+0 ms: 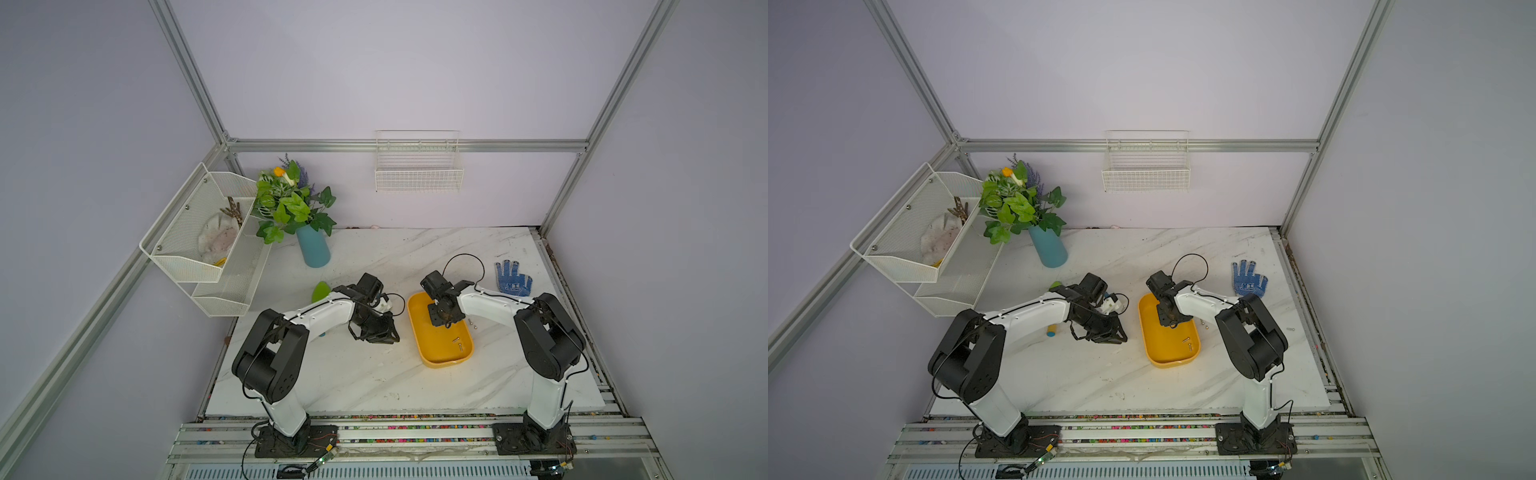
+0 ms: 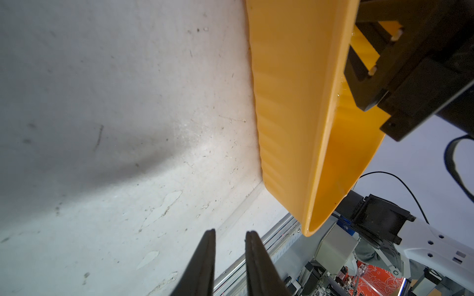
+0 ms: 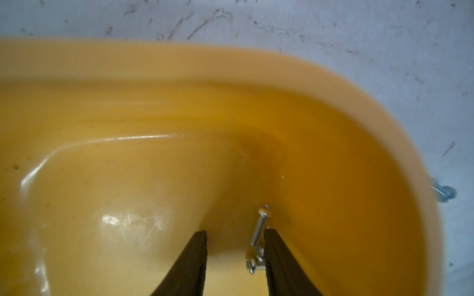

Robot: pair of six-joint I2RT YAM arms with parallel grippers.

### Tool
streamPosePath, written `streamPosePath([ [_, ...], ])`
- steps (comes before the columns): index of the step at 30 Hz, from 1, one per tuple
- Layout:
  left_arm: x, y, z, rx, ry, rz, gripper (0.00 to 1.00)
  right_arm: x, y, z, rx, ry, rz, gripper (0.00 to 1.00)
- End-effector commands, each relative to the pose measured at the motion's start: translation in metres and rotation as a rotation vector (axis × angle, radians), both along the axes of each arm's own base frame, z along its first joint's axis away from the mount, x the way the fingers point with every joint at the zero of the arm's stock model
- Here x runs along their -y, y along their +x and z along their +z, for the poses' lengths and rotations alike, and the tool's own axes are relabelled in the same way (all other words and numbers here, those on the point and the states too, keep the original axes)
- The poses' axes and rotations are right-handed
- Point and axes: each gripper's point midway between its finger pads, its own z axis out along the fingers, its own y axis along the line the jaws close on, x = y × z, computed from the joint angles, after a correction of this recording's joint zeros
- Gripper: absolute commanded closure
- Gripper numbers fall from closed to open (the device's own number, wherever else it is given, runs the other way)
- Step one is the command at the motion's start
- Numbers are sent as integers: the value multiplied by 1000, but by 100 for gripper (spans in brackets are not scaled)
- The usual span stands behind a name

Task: Take out the screws from the storage box
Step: Pick up the screw from the storage box.

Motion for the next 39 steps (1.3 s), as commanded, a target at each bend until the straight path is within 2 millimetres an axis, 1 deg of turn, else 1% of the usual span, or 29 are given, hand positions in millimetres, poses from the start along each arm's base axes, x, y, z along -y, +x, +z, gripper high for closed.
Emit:
streamPosePath([
  [1,3,8,14,24,-15,-16,74,-7,2,-11,-12,7,9,59],
  [5,2,7,13,21,-10,-18,74,-3,3,-16,-15,-1,3,60],
  [7,1,7,13,19,-7,-18,74,0,-1,-14,-38,0,-13,60],
  [9,1,7,13,19,-7,-16,74,-1,-3,-2,-15,23,-28,59],
  [11,1,7,12,18,-5,-15,74,-2,0,9,22,50,-45,58],
  [13,2,9,11,15,-6,-15,74,0,0,6,4,28,-46,57],
  [17,3,11,14,17,-11,-16,74,3,-6,-11,-47,2,-61,56],
  [18,3,11,15,20,-9,-15,74,5,-7,-11,-47,3,-70,56],
  [22,1,9,17,21,-2,-21,74,8,-6,4,6,-4,-93,54],
  [23,1,9,16,20,-2,-21,74,10,-4,4,16,-7,-96,54],
  [27,1,8,14,12,0,-22,74,9,-2,-10,-25,-19,-100,54],
  [29,1,8,15,15,-1,-20,74,4,2,-13,-26,-4,-97,54],
  [33,-2,7,16,18,9,-22,74,1,5,-16,-37,12,-96,54],
  [36,-3,7,13,14,17,-23,74,-4,2,-22,-65,50,-95,54],
  [39,-2,8,12,10,19,-21,74,-5,-4,-28,-88,60,-95,55],
])
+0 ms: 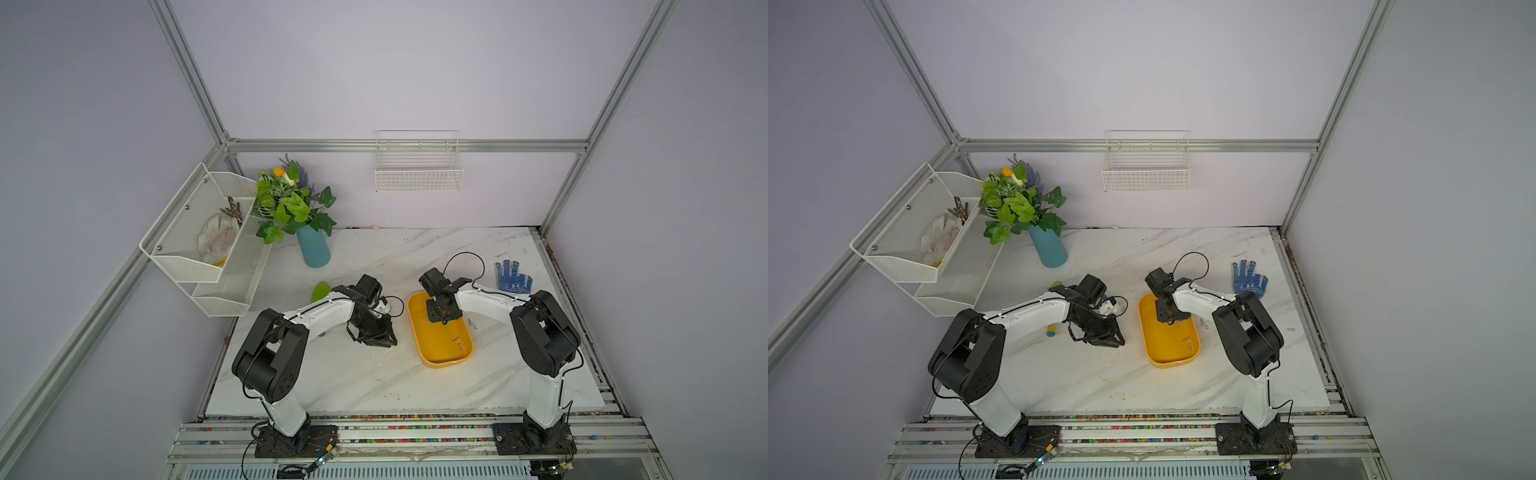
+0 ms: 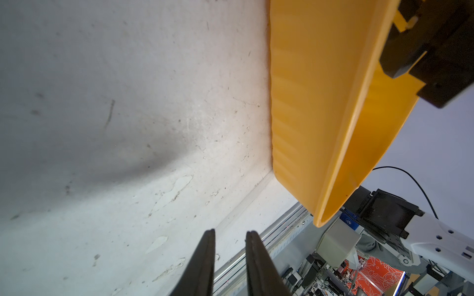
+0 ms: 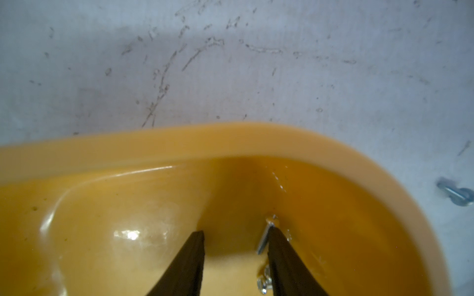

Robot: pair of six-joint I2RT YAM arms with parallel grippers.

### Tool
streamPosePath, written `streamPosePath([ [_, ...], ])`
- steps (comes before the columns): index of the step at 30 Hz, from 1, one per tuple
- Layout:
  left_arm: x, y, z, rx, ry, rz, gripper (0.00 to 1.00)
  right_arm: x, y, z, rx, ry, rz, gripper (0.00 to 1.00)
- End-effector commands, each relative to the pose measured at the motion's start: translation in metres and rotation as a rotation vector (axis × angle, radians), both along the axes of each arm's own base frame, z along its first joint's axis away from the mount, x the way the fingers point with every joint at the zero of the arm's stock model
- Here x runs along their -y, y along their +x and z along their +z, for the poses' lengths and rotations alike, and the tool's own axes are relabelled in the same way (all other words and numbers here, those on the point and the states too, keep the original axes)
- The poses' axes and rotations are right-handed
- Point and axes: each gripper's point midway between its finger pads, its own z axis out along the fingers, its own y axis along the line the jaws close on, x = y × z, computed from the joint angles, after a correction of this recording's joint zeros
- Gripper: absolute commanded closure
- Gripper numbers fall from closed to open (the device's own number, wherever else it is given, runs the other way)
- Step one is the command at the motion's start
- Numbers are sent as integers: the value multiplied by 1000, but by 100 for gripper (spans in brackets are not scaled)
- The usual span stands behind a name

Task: Take out the screws from the storage box
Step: Pick up the screw from the storage box.

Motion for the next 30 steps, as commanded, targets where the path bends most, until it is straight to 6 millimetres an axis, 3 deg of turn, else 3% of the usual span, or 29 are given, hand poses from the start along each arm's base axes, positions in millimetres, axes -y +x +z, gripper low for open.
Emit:
streamPosePath([
  [1,6,17,18,48,-13,-6,74,1,-16,-26,-84,19,-6,55],
  [5,7,17,17,43,-15,-9,74,-4,-24,-29,-101,35,38,55],
  [9,7,18,15,41,-12,-11,74,4,-24,-37,-119,-45,102,56],
  [15,7,19,15,39,-11,-9,74,6,-20,-32,-81,-33,86,57],
  [27,7,17,15,37,-10,-12,74,4,-18,-42,-96,-32,106,73],
  [30,7,18,16,39,-12,-13,74,7,-21,-46,-109,-39,113,82],
])
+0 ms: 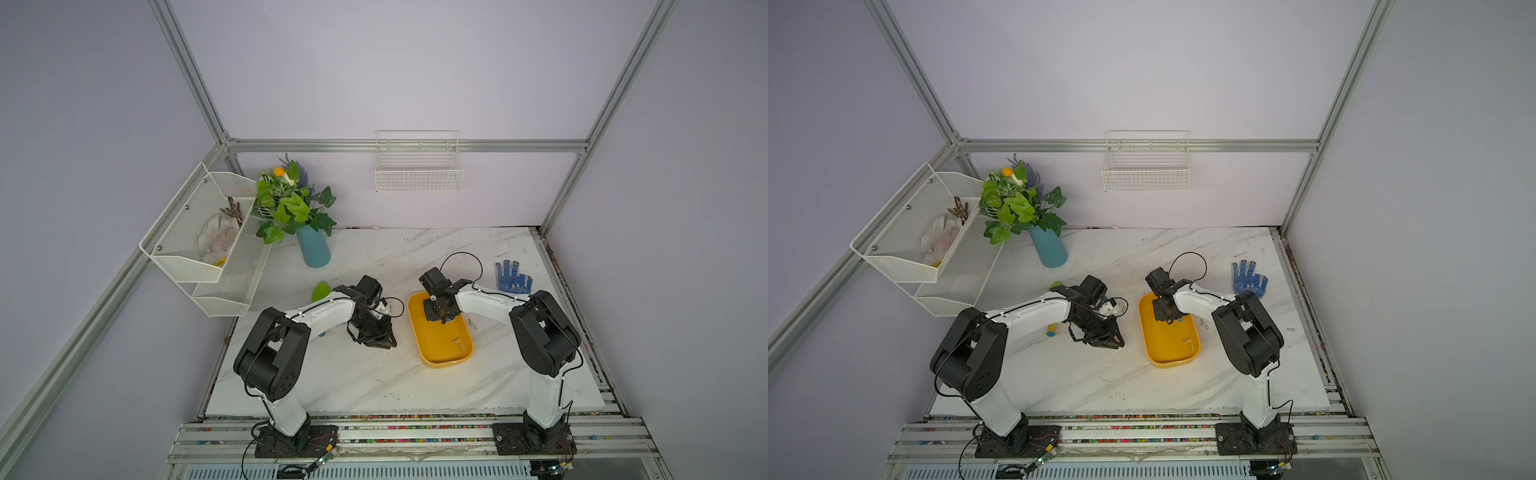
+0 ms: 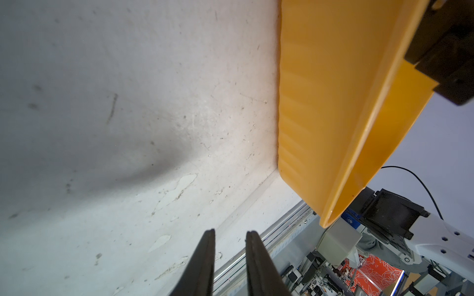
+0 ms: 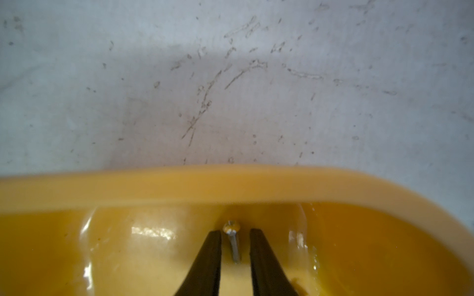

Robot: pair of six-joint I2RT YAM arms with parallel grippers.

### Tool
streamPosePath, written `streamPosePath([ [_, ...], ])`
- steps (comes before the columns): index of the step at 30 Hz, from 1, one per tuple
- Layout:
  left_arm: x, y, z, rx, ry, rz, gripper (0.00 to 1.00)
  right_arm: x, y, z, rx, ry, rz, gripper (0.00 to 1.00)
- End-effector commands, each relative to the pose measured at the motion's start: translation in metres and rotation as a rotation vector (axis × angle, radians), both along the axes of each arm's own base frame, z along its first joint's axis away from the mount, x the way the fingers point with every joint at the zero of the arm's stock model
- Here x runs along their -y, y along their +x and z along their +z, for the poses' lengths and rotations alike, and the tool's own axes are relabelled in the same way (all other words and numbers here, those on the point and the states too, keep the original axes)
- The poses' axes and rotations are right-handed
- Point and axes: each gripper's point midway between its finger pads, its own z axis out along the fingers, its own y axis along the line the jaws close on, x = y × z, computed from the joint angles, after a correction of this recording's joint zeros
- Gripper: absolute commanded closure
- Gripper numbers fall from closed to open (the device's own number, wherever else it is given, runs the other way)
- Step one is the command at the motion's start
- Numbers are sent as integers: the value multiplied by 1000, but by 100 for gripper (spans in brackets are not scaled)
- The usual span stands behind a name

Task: Take out the screws from the storage box
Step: Pick up the screw from the storage box.

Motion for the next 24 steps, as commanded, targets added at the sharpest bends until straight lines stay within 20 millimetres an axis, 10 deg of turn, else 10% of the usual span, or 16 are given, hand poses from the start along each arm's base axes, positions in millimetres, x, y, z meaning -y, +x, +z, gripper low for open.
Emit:
streamPosePath([
  [1,9,20,20,58,-25,-10,74,21,-32,-45,-145,-83,13,84],
  [13,8,20,26,67,-27,-6,74,23,-36,-45,-140,-87,28,100],
  [24,7,22,26,67,-28,-2,74,9,-23,5,-64,13,23,100],
])
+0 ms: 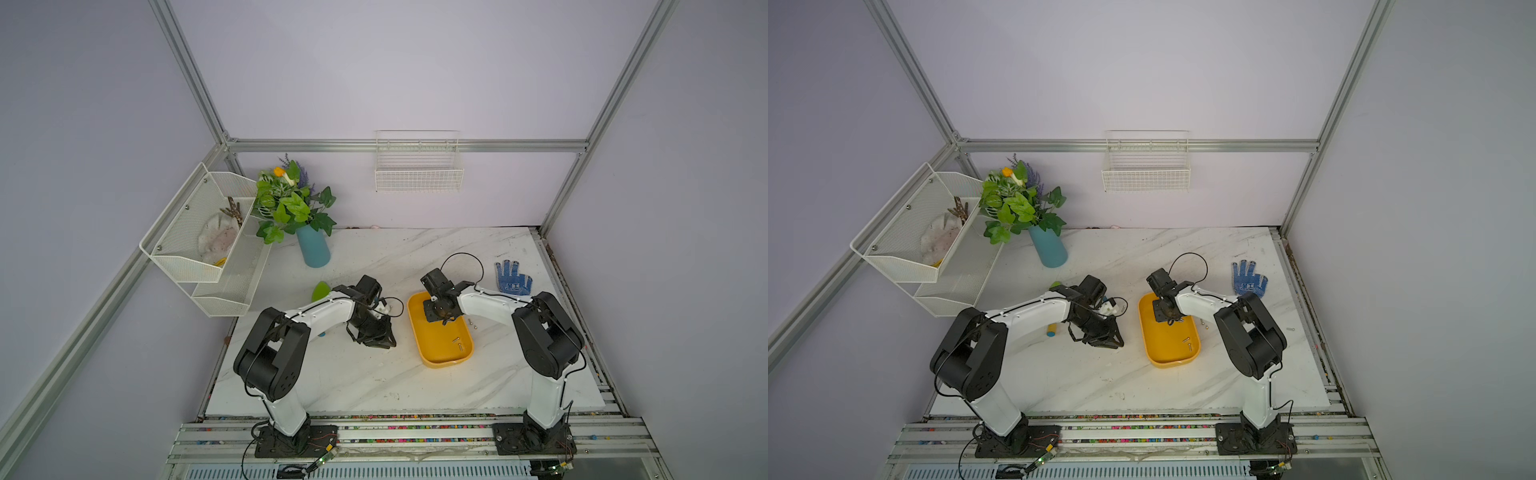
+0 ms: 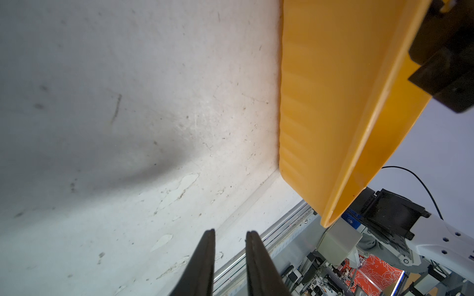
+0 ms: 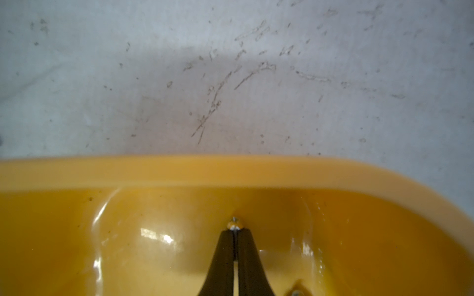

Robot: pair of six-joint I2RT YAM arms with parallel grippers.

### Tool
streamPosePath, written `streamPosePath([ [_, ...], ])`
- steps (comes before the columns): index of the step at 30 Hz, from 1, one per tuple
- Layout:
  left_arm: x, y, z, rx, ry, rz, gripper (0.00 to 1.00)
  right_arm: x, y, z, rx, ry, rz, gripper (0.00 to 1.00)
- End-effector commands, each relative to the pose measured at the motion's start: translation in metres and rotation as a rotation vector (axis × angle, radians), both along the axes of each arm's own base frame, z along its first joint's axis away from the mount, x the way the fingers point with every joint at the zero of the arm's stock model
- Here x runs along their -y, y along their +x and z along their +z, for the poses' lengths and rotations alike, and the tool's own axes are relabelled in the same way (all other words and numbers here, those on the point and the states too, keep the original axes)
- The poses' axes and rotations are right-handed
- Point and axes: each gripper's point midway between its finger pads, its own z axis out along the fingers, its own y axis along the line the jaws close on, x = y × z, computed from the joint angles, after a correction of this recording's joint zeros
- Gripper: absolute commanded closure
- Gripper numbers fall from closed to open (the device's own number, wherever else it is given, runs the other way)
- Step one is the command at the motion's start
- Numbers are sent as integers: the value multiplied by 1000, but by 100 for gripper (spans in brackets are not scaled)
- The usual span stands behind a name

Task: Take out the screws from the storage box
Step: Pick up the screw from the storage box, then place the screw at the center of the board.

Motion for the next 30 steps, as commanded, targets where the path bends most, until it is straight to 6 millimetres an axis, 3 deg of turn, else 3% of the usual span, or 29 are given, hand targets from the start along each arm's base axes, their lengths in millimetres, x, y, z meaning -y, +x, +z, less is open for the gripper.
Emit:
streamPosePath([
  [1,9,21,26,69,-31,-2,74,9,-20,5,-65,-4,1,100],
  [8,9,21,23,67,-34,-2,74,13,-25,60,9,57,0,100],
  [12,11,22,23,66,-42,-4,74,24,-28,88,37,67,-15,100],
  [14,12,23,24,68,-44,-5,74,36,-29,98,49,86,-45,100],
  [18,13,25,24,70,-50,-5,74,79,-25,107,80,90,-135,100],
  [22,14,25,24,67,-53,-5,74,118,-21,87,50,82,-218,100],
  [25,13,24,25,72,-56,2,74,132,-20,71,35,49,-242,100],
  [30,12,23,25,72,-53,5,74,143,-25,18,-69,2,-268,100],
])
